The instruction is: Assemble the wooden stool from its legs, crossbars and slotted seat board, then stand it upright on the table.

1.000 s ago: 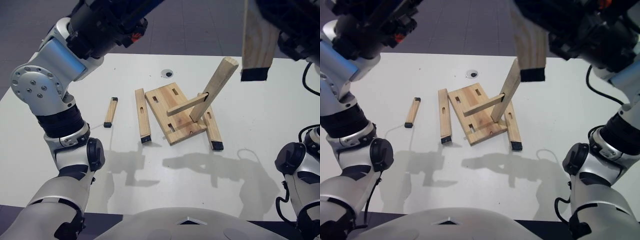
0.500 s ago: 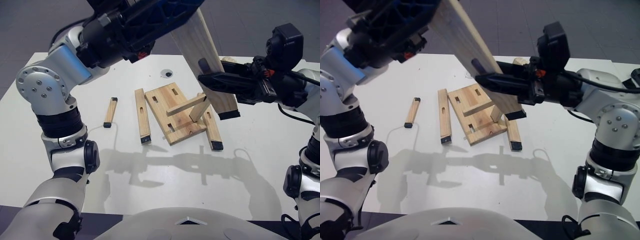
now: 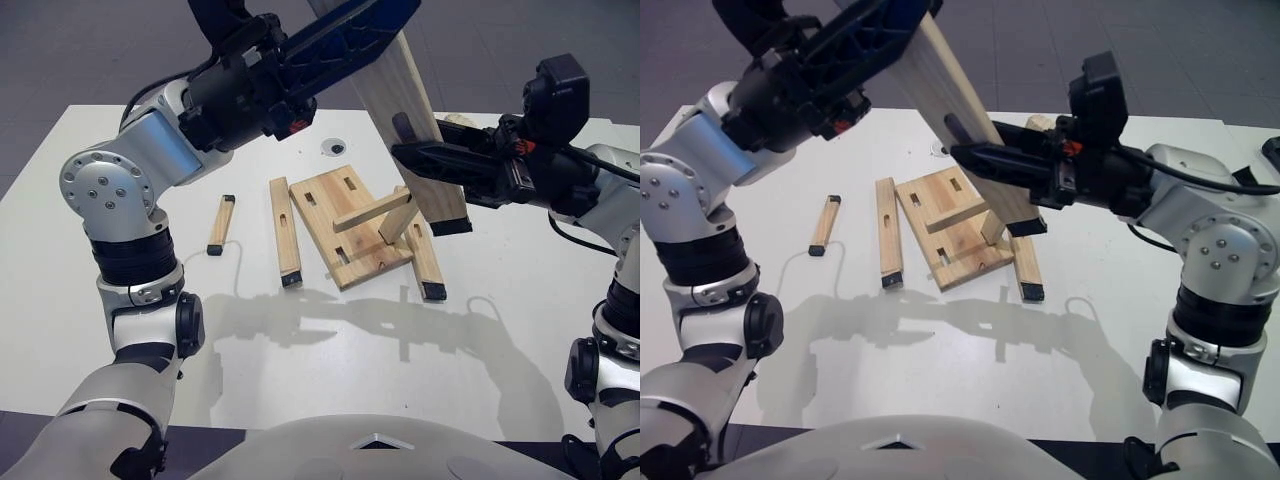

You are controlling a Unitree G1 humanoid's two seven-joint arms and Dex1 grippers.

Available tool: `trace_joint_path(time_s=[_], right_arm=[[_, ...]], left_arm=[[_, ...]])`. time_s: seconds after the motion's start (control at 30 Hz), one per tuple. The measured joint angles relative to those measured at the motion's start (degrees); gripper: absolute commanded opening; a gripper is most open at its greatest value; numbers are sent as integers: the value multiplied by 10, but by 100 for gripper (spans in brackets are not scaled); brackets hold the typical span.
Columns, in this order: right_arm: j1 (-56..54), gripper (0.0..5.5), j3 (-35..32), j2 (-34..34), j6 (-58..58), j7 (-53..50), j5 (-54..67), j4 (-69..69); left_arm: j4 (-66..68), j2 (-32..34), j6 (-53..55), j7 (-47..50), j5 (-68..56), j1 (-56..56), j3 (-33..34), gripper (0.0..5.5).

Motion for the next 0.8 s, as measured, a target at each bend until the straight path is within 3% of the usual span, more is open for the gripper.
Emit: trace_joint_path(time_s=[0.1,0.4,0.8], right_arm=[[1,104,6,3,-5,-1,-6,2],[2,104,14,10,-7,3,-4,17],[2,324,30,16,-23,-19,-50,40]], left_arm=[[0,-1,-3,2,4,7,-2,149],[-12,-1,-20,-9,28,17,-6,143],[-18,-1,-35,-8,68,50,-13,112]])
